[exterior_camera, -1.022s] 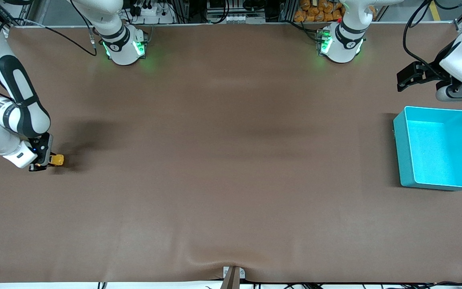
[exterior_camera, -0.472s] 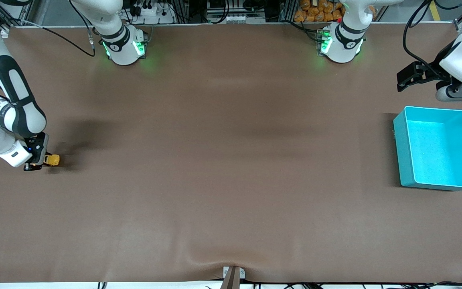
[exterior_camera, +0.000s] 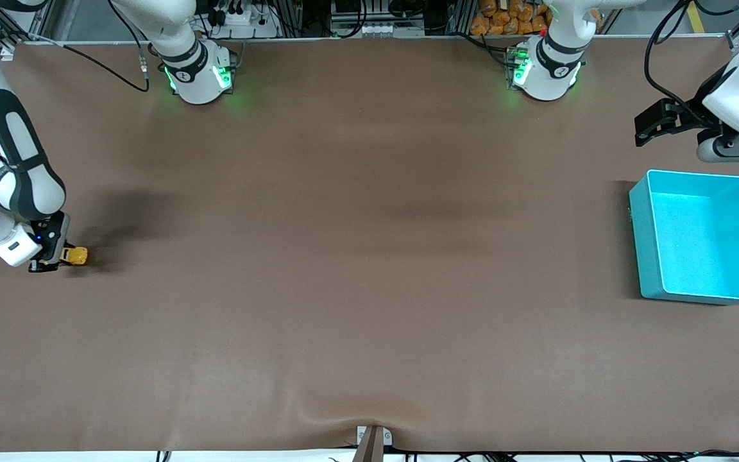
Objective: Wind and store yellow beetle car
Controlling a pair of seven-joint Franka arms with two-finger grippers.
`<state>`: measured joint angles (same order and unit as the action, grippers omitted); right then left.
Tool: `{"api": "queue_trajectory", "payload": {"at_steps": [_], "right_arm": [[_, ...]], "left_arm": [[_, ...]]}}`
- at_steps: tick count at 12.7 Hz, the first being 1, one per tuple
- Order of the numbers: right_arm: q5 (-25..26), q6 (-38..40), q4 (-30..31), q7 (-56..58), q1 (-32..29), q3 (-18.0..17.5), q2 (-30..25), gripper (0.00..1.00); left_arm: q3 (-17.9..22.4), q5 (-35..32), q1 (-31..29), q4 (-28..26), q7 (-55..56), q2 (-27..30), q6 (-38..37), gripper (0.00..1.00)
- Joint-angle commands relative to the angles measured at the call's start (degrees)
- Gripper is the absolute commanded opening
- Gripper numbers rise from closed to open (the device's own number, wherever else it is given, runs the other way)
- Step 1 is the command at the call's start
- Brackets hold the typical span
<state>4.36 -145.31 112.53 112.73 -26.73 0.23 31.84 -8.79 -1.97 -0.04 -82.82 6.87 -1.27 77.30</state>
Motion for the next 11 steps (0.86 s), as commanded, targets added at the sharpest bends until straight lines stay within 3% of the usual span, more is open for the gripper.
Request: {"api": "queue_trajectory", "payload": {"at_steps": [1, 5, 8, 10, 11], "right_arm": [[0.2, 0.7, -1.6, 1.4, -2.1, -0.6, 3.4, 0.50], [-0.1, 0.9, -2.1, 1.4, -2.4, -0.6, 3.4, 0.51], [-0.5, 1.2, -2.8, 1.1, -2.4, -0.7, 3.3, 0.58], [-0.9, 5.4, -5.4, 1.0, -2.1, -0.7, 3.4, 1.00], [-1.8, 7.4, -6.8, 1.0, -1.8, -0.7, 3.3, 1.00]], "left_arm": [[0.0, 0.4, 0.0, -0.2, 0.3, 0.3, 0.4, 1.00], [0.0, 0.6, 0.0, -0.1, 0.8, 0.4, 0.4, 1.00], [0.0, 0.4, 0.0, -0.2, 1.0, 0.5, 0.4, 1.00], [0.0, 0.4, 0.0, -0.2, 1.0, 0.5, 0.4, 1.00], [0.0, 0.4, 0.0, -0.2, 1.0, 0.5, 0.4, 1.00]]}}
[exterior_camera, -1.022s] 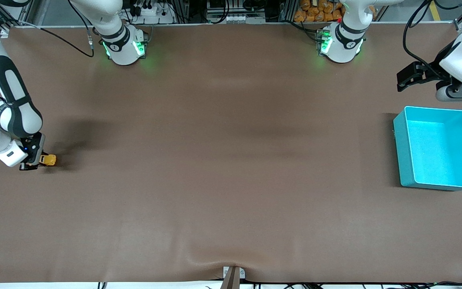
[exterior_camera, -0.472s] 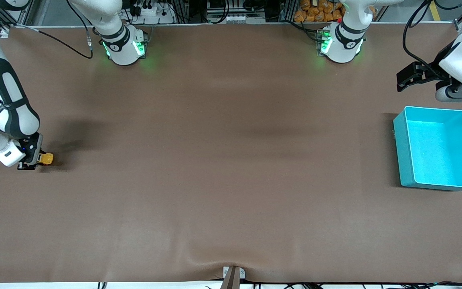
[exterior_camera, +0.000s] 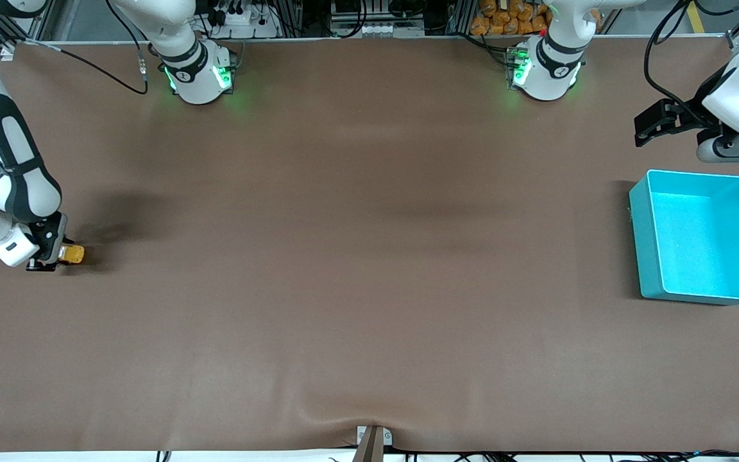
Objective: Wind and store yellow beetle car
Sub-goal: 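Release the car, letting it roll toward the turquoise box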
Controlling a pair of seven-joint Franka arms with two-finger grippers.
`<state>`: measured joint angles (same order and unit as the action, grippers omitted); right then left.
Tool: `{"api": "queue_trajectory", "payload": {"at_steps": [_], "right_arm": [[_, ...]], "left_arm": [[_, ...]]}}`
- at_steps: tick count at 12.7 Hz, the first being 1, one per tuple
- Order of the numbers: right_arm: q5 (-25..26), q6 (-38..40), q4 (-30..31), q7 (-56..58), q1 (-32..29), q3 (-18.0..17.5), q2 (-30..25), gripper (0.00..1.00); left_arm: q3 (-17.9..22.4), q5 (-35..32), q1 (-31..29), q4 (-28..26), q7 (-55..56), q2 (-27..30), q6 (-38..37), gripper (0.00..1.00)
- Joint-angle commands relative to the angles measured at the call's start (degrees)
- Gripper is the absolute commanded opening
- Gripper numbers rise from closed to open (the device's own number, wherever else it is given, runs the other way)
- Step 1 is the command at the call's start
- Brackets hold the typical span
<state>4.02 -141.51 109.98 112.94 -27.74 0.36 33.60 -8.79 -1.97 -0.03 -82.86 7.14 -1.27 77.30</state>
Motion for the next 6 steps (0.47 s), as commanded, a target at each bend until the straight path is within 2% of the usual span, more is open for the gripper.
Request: {"api": "queue_trajectory", "payload": {"at_steps": [1, 6], "right_arm": [[-1.6, 5.4, -5.6, 0.8, -0.8, -0.8, 1.6, 1.00], [-2.7, 10.0, -9.2, 0.6, -0.5, -0.8, 1.6, 1.00]], "left_arm": [[0.0, 0.4, 0.0, -0.2, 0.8, 0.5, 0.4, 1.00], [0.0, 0.5, 0.0, -0.2, 0.9, 0.4, 0.4, 1.00]]}}
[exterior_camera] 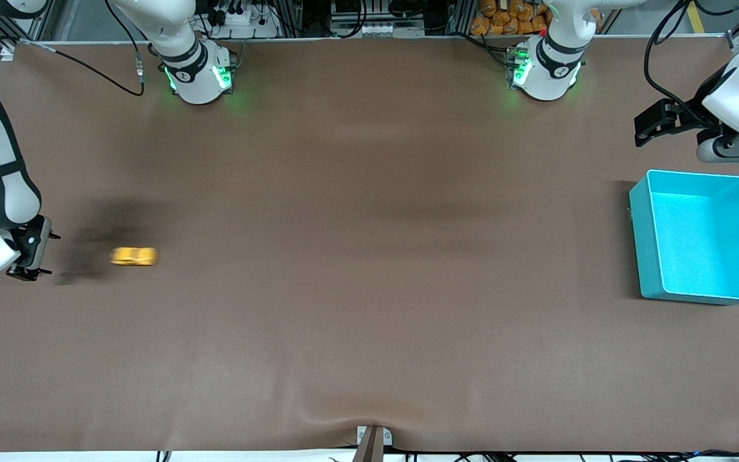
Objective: Wind and store yellow beetle car
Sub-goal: 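Release the car, letting it roll toward the turquoise box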
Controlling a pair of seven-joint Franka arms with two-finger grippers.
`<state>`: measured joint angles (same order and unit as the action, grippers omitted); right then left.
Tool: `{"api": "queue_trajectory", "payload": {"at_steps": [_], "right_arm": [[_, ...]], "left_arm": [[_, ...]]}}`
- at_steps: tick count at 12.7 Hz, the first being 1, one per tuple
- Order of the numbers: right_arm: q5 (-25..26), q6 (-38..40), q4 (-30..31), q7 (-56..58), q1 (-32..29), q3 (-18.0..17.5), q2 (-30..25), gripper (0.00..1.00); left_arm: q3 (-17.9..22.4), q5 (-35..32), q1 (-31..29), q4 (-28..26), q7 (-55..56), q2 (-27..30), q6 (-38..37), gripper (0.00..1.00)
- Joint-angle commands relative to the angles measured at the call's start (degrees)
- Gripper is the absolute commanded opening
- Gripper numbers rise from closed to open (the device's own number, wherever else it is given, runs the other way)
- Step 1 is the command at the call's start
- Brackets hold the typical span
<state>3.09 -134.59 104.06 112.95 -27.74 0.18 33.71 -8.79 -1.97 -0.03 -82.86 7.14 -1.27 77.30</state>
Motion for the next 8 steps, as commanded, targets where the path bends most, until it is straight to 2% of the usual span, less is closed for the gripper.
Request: {"api": "queue_trajectory", "payload": {"at_steps": [1, 8], "right_arm": [[-2.3, 5.0, -4.2, 0.5, -0.6, -0.6, 1.4, 1.00], [-3.8, 5.6, -4.7, 0.6, -0.7, -0.6, 1.4, 1.00]], "left_arm": [[0.0, 0.5, 0.0, -0.2, 0.8, 0.4, 0.4, 1.00], [0.0, 0.5, 0.0, -0.2, 5.1, 0.5, 0.3, 1.00]]}}
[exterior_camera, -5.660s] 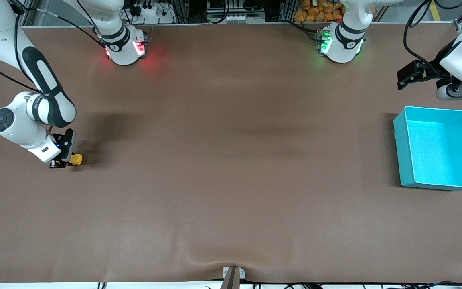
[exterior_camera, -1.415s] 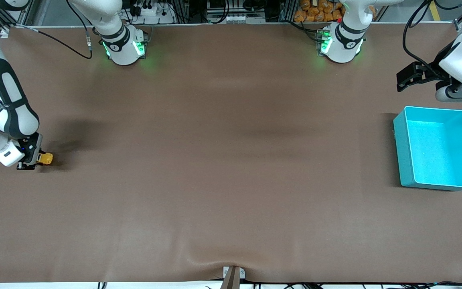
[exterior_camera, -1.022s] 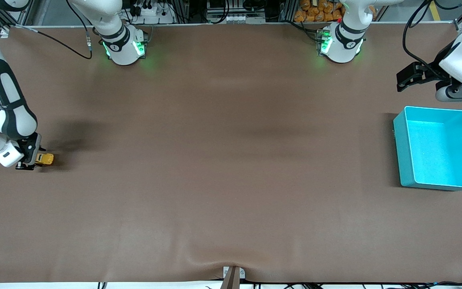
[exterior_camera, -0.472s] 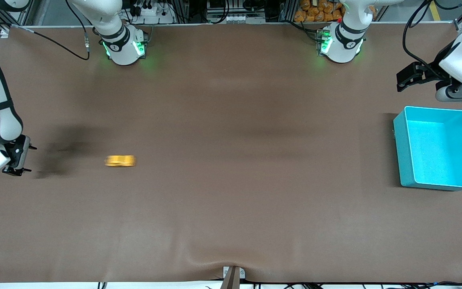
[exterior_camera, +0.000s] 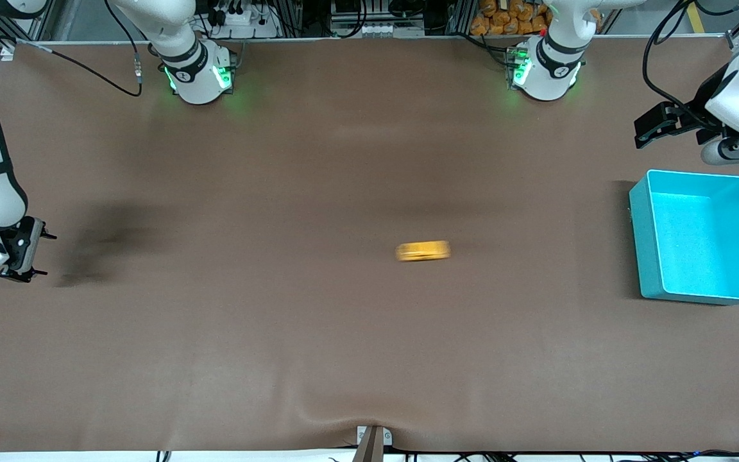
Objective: Wind and store yellow beetle car
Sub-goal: 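Release the car, letting it roll toward the turquoise box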
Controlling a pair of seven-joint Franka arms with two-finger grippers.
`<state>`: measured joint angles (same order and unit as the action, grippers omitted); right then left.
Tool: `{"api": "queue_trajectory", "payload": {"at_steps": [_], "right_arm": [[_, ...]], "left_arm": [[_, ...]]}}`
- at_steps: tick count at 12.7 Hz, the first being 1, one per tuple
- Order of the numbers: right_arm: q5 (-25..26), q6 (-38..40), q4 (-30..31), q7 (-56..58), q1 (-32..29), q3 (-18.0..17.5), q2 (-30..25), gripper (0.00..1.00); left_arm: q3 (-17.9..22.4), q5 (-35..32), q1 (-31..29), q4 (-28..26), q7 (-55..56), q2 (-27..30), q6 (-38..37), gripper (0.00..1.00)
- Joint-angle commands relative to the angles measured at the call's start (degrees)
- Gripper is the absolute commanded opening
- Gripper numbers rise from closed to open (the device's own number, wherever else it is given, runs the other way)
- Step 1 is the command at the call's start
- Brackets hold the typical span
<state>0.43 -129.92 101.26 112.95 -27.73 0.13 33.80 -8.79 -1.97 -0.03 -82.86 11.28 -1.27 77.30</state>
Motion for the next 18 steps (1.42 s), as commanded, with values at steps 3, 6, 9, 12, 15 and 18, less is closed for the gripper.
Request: {"api": "queue_trajectory", "payload": {"at_steps": [3, 6, 9, 12, 15, 18], "right_arm": [[-1.1, 0.9, -1.9, 0.6, -0.7, -0.6, 1.4, 1.00], [-1.2, 0.9, -2.1, 0.5, -0.5, -0.6, 1.4, 1.00], [-2.2, 1.6, -4.0, -1.2, 0.0, -0.6, 1.1, 1.00], [-7.2, 10.4, -10.8, -5.2, 1.5, -0.6, 0.9, 1.00], [-7.6, 16.6, -17.0, -16.4, 4.8, -0.7, 0.4, 1.00], [-8.7, 18.1, -18.6, -25.9, 8.4, -0.7, -2.2, 1.00]], "left_arm": [[0.0, 0.4, 0.1, -0.5, 0.6, 0.4, 0.4, 1.00], [0.0, 0.3, 0.1, -1.4, 0.8, 0.3, 0.4, 1.00], [0.0, 0.3, -0.5, -2.6, 1.6, 0.2, 0.7, 1.00], [0.2, 0.3, -2.0, -8.0, 5.2, 0.1, 2.8, 1.00], [0.3, 0.3, -4.7, -16.2, 10.2, 0.1, 10.1, 1.00], [0.3, -1.1, -5.9, -24.0, 17.2, -1.0, 19.6, 1.00]]}}
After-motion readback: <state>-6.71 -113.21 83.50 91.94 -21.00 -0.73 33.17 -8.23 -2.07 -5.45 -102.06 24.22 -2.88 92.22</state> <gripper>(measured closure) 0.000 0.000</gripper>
